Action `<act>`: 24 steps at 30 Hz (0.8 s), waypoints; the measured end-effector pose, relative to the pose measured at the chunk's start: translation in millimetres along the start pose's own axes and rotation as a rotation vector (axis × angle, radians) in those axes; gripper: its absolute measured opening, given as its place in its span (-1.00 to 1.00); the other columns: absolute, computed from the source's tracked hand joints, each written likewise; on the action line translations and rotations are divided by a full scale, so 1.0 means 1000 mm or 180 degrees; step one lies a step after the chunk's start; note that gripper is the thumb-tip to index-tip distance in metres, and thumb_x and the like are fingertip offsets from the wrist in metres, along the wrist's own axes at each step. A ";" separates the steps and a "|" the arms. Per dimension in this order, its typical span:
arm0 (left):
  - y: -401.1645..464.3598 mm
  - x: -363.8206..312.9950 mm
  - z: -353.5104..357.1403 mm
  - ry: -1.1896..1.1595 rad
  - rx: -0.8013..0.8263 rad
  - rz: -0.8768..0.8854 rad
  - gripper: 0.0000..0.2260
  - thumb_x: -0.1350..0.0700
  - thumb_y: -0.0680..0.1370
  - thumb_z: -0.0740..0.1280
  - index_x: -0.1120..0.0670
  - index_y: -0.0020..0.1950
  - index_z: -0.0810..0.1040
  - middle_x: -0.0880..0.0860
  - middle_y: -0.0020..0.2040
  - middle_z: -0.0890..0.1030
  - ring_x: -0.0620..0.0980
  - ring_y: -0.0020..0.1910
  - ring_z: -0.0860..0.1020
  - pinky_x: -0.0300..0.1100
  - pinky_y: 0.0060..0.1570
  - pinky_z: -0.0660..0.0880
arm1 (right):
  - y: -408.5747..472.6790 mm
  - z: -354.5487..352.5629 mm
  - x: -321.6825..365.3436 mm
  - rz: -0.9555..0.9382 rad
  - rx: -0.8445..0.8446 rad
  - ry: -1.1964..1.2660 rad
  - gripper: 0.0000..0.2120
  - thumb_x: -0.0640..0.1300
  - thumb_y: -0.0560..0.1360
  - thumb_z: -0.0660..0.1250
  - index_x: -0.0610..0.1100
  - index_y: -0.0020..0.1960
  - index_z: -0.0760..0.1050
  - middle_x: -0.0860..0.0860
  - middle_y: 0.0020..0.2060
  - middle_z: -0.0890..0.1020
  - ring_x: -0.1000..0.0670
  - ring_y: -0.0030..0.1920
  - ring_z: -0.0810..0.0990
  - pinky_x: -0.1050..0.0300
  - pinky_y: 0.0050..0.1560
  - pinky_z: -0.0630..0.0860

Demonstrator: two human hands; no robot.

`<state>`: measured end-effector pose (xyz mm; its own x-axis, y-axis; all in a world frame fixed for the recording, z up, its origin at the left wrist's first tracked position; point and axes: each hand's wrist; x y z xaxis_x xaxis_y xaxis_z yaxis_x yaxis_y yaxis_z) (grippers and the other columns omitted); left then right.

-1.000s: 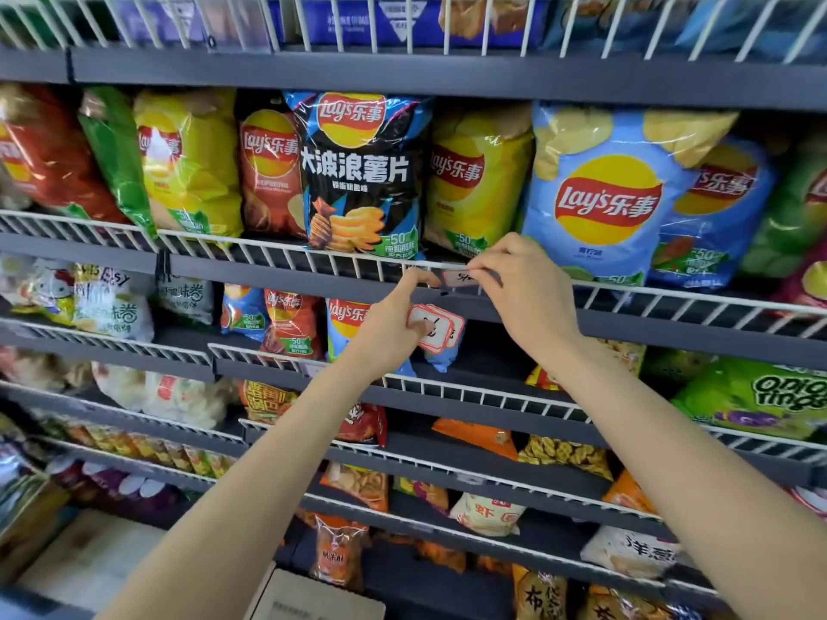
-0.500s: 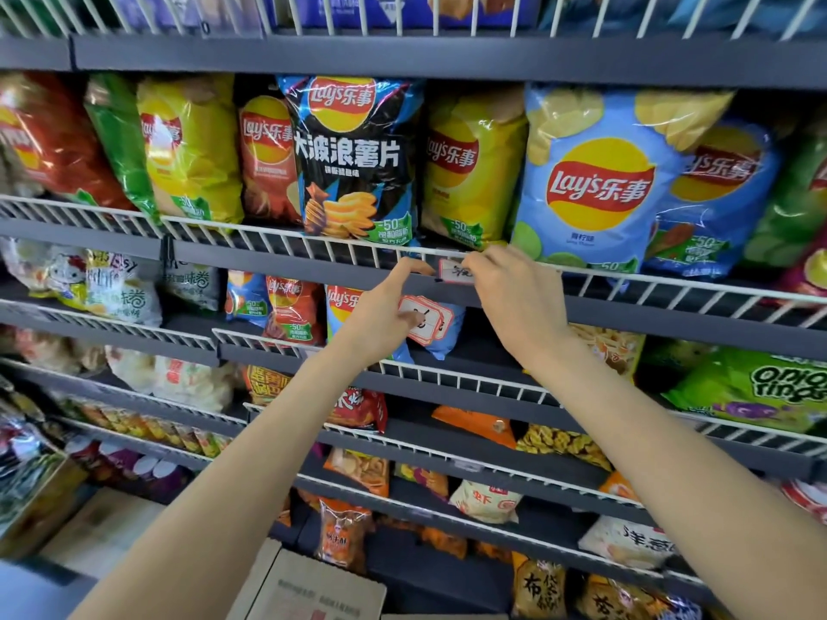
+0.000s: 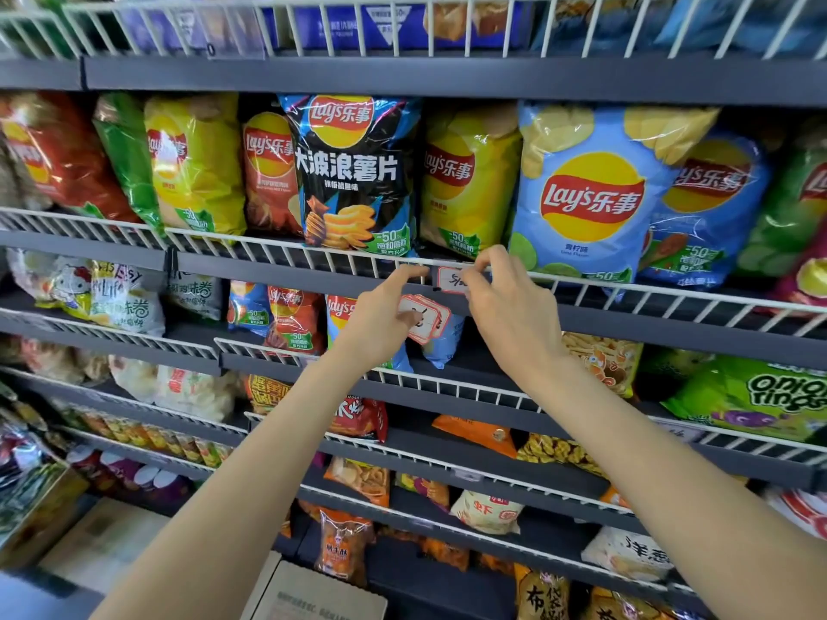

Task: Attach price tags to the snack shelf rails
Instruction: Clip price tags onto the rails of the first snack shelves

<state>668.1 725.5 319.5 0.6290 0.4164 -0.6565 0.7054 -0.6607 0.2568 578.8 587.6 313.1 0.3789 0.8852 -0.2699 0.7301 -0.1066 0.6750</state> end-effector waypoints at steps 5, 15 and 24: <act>0.003 -0.001 -0.007 -0.0264 -0.0504 -0.0100 -0.72 0.27 0.56 0.24 0.10 0.26 0.42 0.11 -0.06 0.58 0.01 -0.14 0.50 -0.27 -0.23 0.38 | -0.005 0.002 -0.004 -0.0101 -0.0270 -0.0073 -0.61 -0.30 0.19 0.53 -0.15 0.00 0.60 -0.03 -0.17 0.55 -0.02 -0.30 0.51 0.23 -0.54 0.12; -0.006 -0.007 -0.004 -0.0279 -0.0843 0.0152 -0.80 0.27 0.57 0.23 0.16 0.19 0.46 0.04 -0.16 0.53 -0.20 -0.35 0.41 -0.54 -0.38 0.32 | -0.003 0.001 -0.002 -0.0096 -0.0282 0.0019 -0.67 -0.34 0.24 0.46 -0.15 -0.01 0.59 -0.05 -0.05 0.58 -0.03 -0.18 0.55 0.23 -0.55 0.18; -0.002 -0.001 -0.009 -0.0827 -0.0815 -0.0080 -0.80 0.21 0.55 0.28 0.11 0.17 0.47 0.09 0.06 0.62 0.05 0.03 0.58 0.04 0.09 0.52 | 0.010 0.002 0.002 -0.0037 -0.0224 0.0375 -0.56 -0.32 0.27 0.47 -0.17 0.14 0.56 -0.04 -0.20 0.56 -0.04 -0.23 0.56 0.25 -0.56 0.22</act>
<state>668.7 732.2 325.6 0.5295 0.2363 -0.8147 0.7992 -0.4608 0.3858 587.9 587.1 317.8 0.2984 0.9336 -0.1982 0.6908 -0.0679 0.7199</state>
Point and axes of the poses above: each hand's wrist, its own y-axis towards the middle knuckle, its own z-axis out of the palm, x = y × z
